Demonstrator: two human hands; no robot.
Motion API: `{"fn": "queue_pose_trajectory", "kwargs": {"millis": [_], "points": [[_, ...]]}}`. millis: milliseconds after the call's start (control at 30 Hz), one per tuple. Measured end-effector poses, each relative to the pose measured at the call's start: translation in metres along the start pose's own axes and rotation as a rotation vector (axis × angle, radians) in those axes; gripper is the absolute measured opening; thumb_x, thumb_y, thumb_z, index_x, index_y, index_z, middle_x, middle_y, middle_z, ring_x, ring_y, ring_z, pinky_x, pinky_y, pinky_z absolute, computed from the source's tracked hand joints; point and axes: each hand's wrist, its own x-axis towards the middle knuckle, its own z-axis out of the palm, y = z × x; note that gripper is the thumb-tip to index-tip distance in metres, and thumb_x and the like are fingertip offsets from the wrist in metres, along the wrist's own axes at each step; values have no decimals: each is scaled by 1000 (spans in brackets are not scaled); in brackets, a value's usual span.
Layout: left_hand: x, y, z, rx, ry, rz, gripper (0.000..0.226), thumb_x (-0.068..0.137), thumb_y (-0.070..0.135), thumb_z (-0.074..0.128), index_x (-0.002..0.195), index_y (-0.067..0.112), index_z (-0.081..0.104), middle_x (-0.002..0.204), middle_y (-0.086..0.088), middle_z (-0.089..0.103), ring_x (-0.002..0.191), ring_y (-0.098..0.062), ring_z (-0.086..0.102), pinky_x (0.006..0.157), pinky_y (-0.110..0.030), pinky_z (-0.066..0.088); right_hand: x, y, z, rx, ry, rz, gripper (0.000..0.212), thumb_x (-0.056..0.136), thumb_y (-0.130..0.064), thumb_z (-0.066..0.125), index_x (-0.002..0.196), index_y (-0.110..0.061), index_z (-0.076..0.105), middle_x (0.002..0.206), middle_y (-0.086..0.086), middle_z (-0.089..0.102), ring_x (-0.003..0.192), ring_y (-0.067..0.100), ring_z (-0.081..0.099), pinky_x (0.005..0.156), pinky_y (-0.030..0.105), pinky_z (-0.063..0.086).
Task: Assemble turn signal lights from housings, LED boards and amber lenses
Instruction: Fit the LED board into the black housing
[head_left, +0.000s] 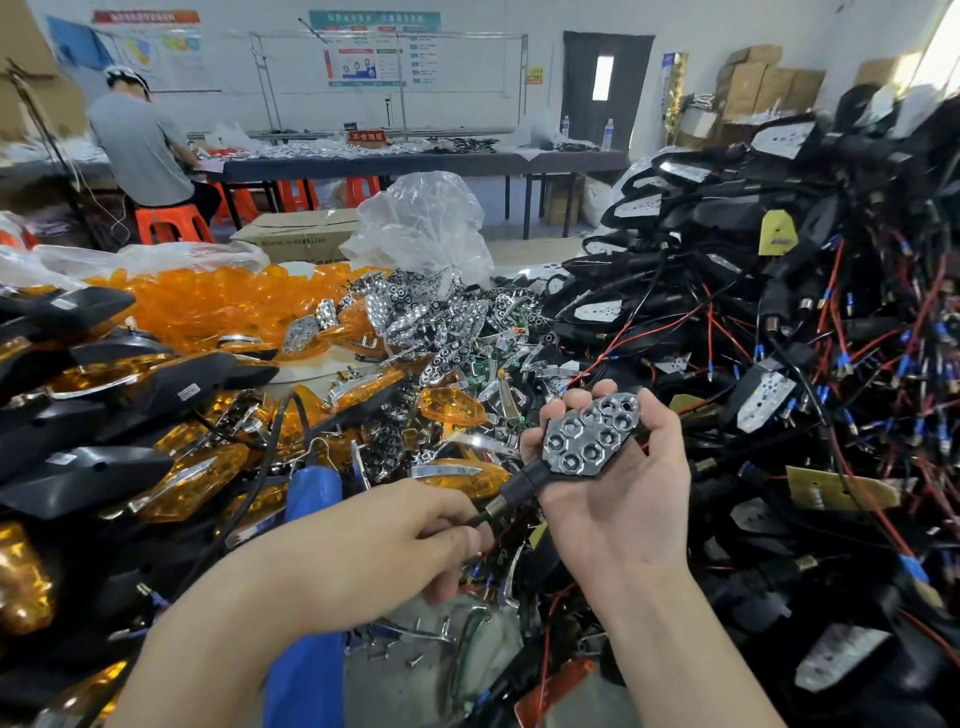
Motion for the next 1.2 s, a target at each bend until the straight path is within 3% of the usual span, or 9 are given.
{"fn": "queue_pose_trajectory", "kwargs": {"millis": [133, 233, 300, 433, 633, 733, 800, 967, 1200], "points": [[1, -1, 2, -33, -7, -8, 19, 105, 30, 42, 108, 36, 60, 82, 6, 73, 81, -18, 69, 80, -39, 58, 0, 1, -1, -1, -27, 13, 23, 89, -40, 59, 82, -20, 68, 82, -1, 62, 72, 21, 63, 65, 34, 53], [4, -3, 5, -35, 45, 9, 21, 106, 26, 41, 110, 35, 59, 82, 6, 70, 68, -2, 66, 66, -22, 57, 0, 3, 2, -67, -20, -14, 26, 92, -44, 62, 80, -22, 69, 80, -2, 62, 70, 17, 63, 61, 32, 53], [6, -2, 8, 0, 89, 27, 22, 106, 26, 40, 110, 37, 58, 80, 10, 67, 60, 4, 58, 55, -15, 47, 1, 4, 3, -161, 4, -53, 15, 90, -32, 67, 82, -21, 72, 78, -2, 64, 68, 13, 65, 56, 30, 53], [7, 3, 11, -14, 125, 60, 23, 106, 24, 38, 110, 29, 60, 68, 12, 55, 45, -1, 43, 46, -13, 34, 3, 6, 1, -248, 28, -112, 3, 97, -15, 61, 97, -17, 63, 79, 0, 66, 73, 14, 68, 57, 27, 54], [7, 12, 9, 40, 194, 111, 42, 104, 41, 37, 106, 7, 63, 49, 14, 37, 44, -5, 34, 49, -17, 33, 5, 1, 3, -218, 90, -151, 12, 103, -14, 56, 93, -15, 62, 77, 1, 62, 67, 13, 65, 53, 26, 51], [4, 13, 6, -3, 133, 108, 34, 104, 42, 38, 94, 30, 67, 54, 14, 39, 48, -3, 36, 58, -24, 47, 6, -3, 4, -182, 99, -150, 9, 103, -14, 55, 96, -13, 60, 76, 1, 62, 66, 14, 64, 53, 25, 51], [-1, 11, 2, -60, 107, 98, 30, 104, 42, 38, 92, 43, 66, 60, 13, 43, 51, -2, 40, 57, -21, 46, 6, -4, 6, -156, 102, -151, 8, 104, -14, 55, 97, -14, 58, 76, 0, 62, 65, 13, 62, 53, 25, 51], [-10, 6, -4, -91, 70, 23, 28, 104, 44, 37, 100, 48, 64, 81, -2, 54, 74, -22, 50, 79, -47, 50, 5, -6, 7, -109, 108, -150, 6, 103, -14, 55, 98, -14, 58, 77, 0, 62, 66, 13, 62, 54, 24, 51], [-17, 2, -9, -65, 77, -1, 27, 103, 44, 39, 93, 54, 62, 69, 12, 51, 64, -6, 48, 74, -40, 51, 2, -8, 9, -119, 101, -165, 6, 103, -15, 56, 98, -14, 58, 77, 0, 63, 68, 14, 63, 55, 26, 52]]}}
